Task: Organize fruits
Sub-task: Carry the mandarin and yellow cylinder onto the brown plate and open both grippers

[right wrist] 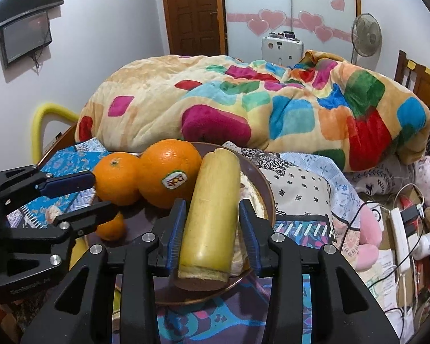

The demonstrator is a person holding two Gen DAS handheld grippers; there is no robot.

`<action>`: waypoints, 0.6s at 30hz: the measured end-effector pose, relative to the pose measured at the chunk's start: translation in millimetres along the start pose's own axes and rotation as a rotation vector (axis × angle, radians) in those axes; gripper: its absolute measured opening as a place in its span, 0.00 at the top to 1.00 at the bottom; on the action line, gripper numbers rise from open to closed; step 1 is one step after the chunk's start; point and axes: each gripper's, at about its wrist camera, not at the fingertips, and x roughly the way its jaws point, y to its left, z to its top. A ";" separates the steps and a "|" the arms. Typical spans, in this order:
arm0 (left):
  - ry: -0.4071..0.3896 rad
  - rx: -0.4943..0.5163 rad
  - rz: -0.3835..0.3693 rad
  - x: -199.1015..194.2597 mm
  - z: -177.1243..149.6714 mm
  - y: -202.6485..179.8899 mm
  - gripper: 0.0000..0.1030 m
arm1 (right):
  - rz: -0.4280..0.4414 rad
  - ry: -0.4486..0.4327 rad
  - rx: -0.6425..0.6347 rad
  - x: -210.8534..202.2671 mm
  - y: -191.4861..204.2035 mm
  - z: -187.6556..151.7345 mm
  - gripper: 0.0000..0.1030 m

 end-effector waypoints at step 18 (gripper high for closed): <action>0.017 -0.076 0.055 -68.2 -45.1 37.6 0.53 | 0.044 -0.057 -0.107 -55.0 40.1 -29.7 0.63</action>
